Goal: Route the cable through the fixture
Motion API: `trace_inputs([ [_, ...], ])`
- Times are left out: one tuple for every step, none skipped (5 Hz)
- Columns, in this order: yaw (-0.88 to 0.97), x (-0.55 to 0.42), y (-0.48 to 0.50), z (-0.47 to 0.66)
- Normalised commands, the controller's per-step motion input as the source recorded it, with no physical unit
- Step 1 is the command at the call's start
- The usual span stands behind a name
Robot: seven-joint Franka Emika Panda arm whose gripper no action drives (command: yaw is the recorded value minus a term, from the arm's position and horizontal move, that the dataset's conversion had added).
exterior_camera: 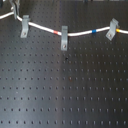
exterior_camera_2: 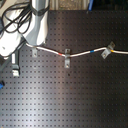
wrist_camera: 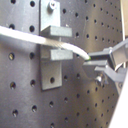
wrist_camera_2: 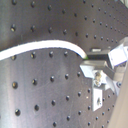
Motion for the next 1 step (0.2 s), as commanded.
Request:
trace_inputs([
  [0.0,0.0,0.0,0.01],
])
